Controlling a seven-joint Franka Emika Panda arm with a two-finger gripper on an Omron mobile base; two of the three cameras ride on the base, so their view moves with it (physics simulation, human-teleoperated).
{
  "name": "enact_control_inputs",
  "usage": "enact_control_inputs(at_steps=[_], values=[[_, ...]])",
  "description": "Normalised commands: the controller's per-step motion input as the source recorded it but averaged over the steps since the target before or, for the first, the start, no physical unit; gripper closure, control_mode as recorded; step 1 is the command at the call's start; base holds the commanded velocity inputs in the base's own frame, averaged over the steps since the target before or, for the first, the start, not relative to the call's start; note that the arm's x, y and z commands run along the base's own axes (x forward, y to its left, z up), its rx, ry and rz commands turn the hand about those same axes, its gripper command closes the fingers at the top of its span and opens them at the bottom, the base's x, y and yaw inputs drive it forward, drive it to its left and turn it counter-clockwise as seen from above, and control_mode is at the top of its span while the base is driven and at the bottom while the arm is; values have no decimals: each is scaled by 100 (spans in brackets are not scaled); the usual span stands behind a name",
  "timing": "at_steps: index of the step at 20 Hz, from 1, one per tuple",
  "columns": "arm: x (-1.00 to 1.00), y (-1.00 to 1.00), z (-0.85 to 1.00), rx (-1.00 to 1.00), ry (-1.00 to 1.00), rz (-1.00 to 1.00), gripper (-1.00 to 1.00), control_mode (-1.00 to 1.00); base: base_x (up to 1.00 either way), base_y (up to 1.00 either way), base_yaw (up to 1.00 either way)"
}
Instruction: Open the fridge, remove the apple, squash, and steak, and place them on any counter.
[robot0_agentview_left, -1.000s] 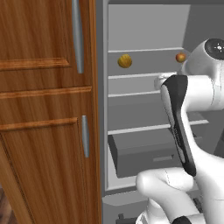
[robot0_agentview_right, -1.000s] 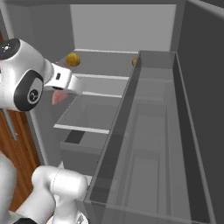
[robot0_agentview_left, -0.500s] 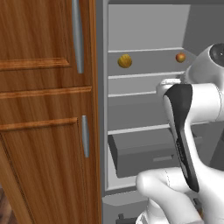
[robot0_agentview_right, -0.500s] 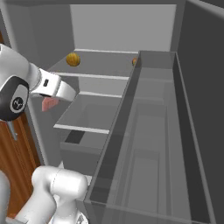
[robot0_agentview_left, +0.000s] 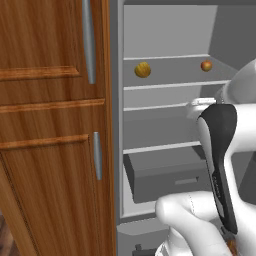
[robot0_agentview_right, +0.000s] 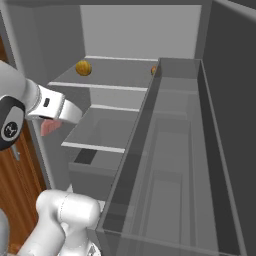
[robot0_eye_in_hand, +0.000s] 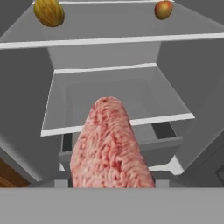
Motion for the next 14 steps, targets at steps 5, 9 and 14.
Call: enact_control_inputs(at_steps=[5, 9, 14], values=[[0, 0, 0, 0, 0, 0, 100, 100, -19, 1, -1], [0, 0, 0, 0, 0, 0, 100, 100, -82, 15, -13], [0, 0, 0, 0, 0, 0, 100, 100, -79, 27, -62]])
